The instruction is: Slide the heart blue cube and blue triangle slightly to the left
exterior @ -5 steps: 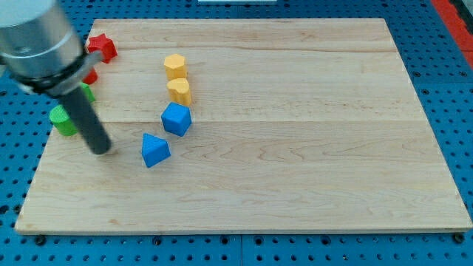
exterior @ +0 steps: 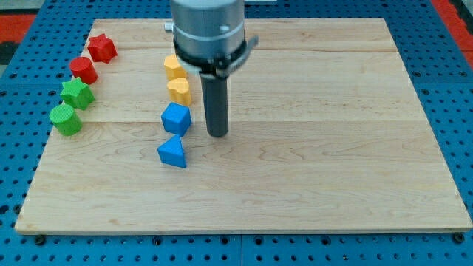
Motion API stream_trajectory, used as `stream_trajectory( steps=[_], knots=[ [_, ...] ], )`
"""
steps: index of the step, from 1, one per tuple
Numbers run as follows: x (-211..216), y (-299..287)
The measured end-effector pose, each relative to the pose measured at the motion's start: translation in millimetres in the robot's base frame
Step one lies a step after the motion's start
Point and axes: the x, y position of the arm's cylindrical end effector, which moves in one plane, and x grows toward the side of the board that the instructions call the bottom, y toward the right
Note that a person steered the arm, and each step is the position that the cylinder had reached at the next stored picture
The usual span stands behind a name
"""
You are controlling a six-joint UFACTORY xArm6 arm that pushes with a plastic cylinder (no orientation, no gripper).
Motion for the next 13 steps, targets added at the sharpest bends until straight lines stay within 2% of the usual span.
stream_trajectory(
  steps=[4, 6, 7, 8, 9, 10, 11, 12, 13],
  knots=[
    [-6.2, -7.3],
    [-6.2, -20.4],
    [-6.2, -52.1],
    [-6.2, -44.8],
    [-17.1, -21.6],
    [-61.9, -5.3],
    [-83.6, -5.7],
    [-57.9, -9.6],
    [-55.3, -31.9]
  ],
)
